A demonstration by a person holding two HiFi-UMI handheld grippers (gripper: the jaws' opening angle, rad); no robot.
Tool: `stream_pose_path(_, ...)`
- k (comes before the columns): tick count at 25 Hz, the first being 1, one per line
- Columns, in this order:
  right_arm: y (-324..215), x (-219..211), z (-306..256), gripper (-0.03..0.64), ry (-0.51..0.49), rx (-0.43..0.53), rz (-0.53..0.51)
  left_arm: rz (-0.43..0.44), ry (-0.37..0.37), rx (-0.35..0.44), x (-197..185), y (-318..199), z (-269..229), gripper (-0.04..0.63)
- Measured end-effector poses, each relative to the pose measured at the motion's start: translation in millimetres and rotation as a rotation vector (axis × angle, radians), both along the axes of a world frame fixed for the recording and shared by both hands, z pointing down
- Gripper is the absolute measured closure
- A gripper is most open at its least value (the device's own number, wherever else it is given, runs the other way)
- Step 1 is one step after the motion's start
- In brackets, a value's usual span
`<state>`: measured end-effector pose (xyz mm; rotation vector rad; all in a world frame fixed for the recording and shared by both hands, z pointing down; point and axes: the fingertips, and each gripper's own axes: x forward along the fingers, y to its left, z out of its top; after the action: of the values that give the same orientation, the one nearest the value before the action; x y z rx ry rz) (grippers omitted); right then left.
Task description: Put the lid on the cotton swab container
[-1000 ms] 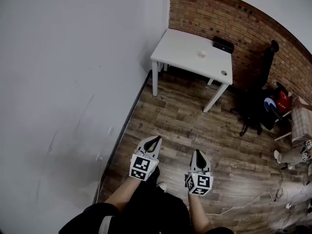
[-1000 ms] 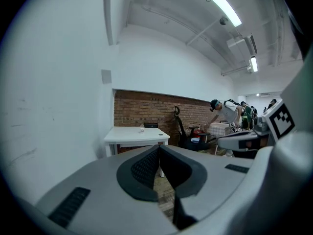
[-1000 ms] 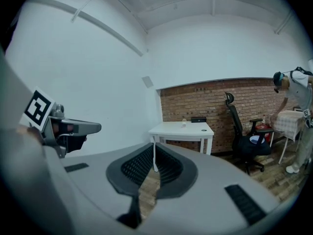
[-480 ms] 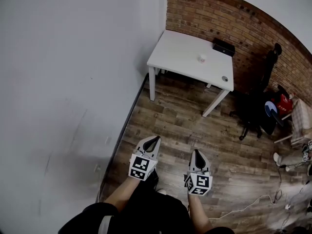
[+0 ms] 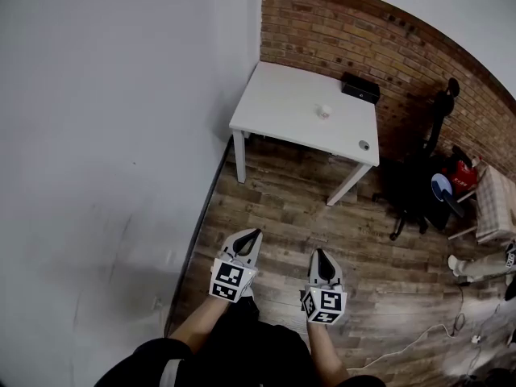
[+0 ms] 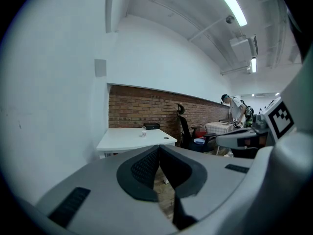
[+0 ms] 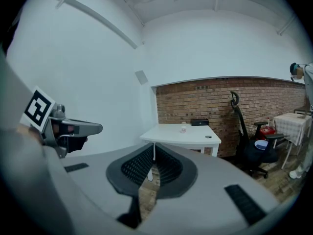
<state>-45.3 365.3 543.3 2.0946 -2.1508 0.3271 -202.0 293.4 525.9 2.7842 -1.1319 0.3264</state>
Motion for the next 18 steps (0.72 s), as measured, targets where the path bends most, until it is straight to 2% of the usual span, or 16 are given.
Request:
stream_pose_path(11,-68,-10,0,0.594,-0.004,0.001,0.016,0.006,0.011,-0.006,-13,-65,0,0.581)
stream_pose_path(18,-87,-16,-1,0.594,-0.005,0.006,0.027,0.014,0.007,-0.019,-20,-87,6,0.581)
